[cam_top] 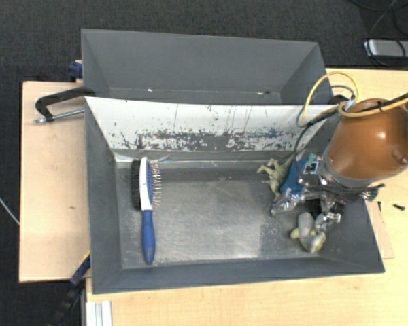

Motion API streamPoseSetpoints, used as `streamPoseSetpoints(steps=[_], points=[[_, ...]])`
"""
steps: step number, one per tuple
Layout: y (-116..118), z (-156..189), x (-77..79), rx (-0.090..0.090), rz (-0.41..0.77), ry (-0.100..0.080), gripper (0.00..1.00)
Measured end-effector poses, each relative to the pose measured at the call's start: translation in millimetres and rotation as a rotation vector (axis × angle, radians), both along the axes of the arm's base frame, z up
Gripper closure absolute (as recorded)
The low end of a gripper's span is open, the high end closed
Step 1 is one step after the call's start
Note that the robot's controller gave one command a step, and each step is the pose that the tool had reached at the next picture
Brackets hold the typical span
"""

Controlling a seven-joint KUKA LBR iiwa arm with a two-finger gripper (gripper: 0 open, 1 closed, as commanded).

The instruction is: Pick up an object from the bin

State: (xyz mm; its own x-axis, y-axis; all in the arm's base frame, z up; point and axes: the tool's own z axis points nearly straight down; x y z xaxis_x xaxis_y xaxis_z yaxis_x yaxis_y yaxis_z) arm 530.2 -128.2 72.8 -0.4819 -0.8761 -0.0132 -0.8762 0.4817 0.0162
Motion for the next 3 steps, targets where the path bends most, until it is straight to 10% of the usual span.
streamPoseSetpoints(steps=[1, 3], points=[[-10, 1, -0.2, -0.015, -0.002, -0.002, 1.00], [15, 177, 3.4, -0.021, 0.117, -0.023, 1.00]])
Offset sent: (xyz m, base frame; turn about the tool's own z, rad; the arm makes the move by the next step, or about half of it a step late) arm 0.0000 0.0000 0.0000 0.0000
